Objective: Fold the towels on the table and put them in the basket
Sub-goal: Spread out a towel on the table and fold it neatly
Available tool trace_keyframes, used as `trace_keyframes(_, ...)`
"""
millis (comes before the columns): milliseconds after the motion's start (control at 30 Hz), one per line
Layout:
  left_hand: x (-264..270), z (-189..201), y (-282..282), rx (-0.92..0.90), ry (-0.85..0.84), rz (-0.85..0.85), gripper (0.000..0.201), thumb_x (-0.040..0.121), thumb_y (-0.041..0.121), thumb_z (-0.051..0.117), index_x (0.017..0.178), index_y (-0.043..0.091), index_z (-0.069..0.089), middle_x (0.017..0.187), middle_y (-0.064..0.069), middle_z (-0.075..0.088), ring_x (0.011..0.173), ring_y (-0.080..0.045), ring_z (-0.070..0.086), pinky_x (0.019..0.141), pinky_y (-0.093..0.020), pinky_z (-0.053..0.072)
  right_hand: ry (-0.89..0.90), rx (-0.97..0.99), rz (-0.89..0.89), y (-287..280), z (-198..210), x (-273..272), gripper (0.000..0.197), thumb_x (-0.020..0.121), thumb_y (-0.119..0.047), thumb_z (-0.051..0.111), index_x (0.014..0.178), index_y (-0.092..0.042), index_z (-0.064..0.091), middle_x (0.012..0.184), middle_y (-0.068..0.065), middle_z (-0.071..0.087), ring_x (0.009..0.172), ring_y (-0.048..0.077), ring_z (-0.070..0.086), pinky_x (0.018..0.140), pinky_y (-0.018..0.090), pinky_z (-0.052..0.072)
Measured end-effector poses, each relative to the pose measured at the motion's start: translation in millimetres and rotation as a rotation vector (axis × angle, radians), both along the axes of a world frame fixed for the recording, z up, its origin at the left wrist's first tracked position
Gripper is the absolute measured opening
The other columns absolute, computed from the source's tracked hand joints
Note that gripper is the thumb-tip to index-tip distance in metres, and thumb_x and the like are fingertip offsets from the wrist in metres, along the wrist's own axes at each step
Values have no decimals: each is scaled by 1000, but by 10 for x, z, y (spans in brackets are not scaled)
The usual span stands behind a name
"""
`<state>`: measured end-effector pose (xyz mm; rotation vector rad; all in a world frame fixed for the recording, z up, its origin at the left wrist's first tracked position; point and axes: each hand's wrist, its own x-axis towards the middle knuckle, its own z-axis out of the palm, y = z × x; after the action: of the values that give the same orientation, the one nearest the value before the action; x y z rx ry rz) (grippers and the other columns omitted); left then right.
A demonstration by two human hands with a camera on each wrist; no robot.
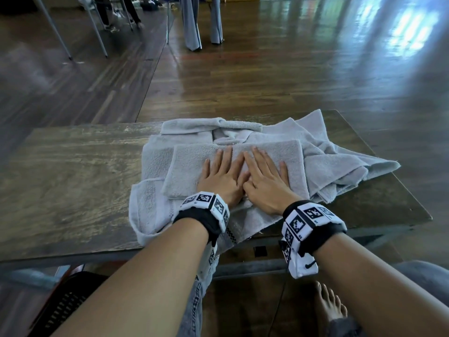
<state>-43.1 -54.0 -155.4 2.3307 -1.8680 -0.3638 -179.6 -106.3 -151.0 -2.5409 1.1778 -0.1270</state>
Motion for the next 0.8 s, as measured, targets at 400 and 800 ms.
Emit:
trace_keyframes(400,324,16,166,4,30,129,67,91,74,9,151,51,-10,161,12,-23,149,-15,-23,122,-45,-10,20,23,-11,-105,-63,-131,85,78,-69,16,156,-46,-11,163,-8,-31,146,6,-34,113,32,-23)
trace_keyframes(800,614,-2,336,35,64,255,62,97,63,12,152,46,-12,164,7,-18,151,-16,-15,121,-48,-5,149,20,-164,-123,89,-256,122,70,-94,16,156,-18,-25,161,-3,-35,146,9,-34,117,32,-22)
